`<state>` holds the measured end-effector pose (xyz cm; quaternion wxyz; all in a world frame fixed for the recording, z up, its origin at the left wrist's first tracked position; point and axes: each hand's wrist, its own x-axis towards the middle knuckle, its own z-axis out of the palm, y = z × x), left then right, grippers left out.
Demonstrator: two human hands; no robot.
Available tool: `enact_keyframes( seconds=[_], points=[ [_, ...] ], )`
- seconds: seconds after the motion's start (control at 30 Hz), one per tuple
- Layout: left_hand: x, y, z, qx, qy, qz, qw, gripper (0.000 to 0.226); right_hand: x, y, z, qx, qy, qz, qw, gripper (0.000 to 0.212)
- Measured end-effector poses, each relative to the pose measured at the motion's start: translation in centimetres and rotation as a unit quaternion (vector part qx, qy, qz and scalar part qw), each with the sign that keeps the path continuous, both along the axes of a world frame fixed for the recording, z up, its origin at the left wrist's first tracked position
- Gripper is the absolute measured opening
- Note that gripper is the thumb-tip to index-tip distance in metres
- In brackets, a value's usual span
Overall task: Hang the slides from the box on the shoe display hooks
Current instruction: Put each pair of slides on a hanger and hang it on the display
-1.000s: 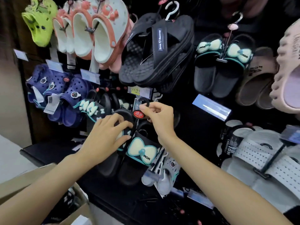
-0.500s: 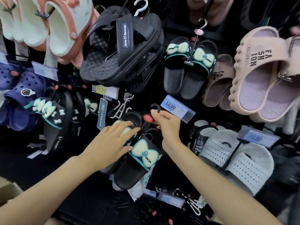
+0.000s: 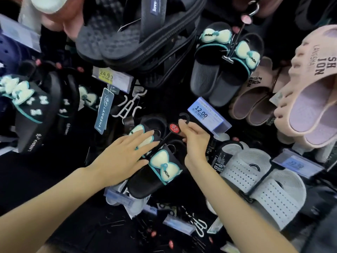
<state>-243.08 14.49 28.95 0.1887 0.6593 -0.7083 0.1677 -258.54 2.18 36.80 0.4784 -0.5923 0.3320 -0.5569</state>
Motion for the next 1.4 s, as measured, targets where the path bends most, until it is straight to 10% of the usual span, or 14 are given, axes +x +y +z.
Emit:
enact_keyframes(
  seconds=[0.87, 1.4],
  points=[
    [1.0, -9.5, 0.6, 0.057, 0.277, -0.068, 0.957, 0.06, 0.7, -9.5, -1.8, 0.02, -0.033, -0.108, 0.993, 0.021],
    [-0.2, -12.0, 0.9, 0.036, 0.282, -0.102, 0.953, 0.058, -1.5, -11.4, -0.9, -0.056, -0.044, -0.098, 0.993, 0.032]
  ],
)
